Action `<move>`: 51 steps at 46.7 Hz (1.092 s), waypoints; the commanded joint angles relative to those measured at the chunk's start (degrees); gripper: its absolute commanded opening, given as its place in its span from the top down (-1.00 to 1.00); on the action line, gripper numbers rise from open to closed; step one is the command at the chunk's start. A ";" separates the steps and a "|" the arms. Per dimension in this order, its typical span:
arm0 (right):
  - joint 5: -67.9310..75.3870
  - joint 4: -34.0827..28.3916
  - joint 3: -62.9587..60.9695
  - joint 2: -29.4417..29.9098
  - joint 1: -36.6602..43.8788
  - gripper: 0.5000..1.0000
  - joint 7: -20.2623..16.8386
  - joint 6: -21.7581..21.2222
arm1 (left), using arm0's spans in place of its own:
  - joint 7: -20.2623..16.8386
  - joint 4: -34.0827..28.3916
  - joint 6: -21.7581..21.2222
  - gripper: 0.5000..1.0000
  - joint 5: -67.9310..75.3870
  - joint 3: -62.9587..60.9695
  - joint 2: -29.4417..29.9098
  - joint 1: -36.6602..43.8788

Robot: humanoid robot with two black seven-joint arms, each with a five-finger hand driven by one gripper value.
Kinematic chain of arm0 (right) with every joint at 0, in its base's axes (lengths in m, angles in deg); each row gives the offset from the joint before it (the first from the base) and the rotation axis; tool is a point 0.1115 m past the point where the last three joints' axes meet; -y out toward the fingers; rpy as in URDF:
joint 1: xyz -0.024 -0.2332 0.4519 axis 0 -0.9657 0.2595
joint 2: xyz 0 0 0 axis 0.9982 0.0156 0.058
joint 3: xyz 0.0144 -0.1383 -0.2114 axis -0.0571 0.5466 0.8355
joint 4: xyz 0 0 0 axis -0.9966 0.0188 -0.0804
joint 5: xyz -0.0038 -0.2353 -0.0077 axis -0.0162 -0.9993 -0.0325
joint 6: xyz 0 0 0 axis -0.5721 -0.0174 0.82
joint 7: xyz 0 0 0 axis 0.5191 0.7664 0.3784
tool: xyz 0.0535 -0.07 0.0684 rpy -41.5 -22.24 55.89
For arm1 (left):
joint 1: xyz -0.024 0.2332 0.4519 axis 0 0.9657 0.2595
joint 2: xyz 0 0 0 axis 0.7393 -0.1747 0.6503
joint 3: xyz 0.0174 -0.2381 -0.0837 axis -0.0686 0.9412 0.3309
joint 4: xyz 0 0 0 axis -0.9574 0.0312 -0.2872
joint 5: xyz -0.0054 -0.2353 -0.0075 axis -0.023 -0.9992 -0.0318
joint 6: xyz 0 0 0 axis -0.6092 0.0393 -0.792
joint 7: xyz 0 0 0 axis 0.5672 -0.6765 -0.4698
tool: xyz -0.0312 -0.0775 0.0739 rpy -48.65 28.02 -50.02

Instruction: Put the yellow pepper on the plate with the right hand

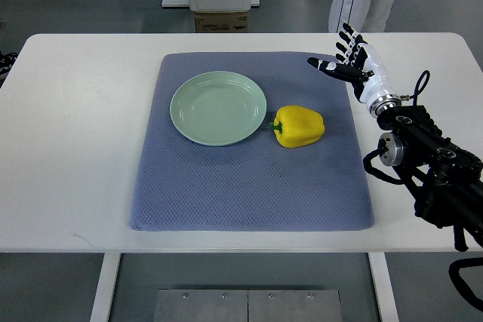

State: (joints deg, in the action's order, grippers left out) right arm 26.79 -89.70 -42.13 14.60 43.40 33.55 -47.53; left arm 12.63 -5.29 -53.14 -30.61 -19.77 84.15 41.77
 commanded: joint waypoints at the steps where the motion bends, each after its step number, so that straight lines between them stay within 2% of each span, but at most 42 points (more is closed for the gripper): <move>1: 0.00 -0.01 0.01 0.01 0.00 -1.00 0.00 -0.03 | -0.02 0.00 0.00 -1.00 0.00 0.00 0.00 0.11; 51: 0.26 -0.10 0.28 -0.34 -0.35 -1.00 0.00 -0.03 | -0.02 -0.09 0.00 -1.00 0.00 0.00 0.00 0.11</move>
State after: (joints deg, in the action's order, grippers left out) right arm 27.04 -89.81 -41.89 14.53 43.05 33.55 -47.57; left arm 12.66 -5.32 -53.14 -30.61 -19.77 84.15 41.88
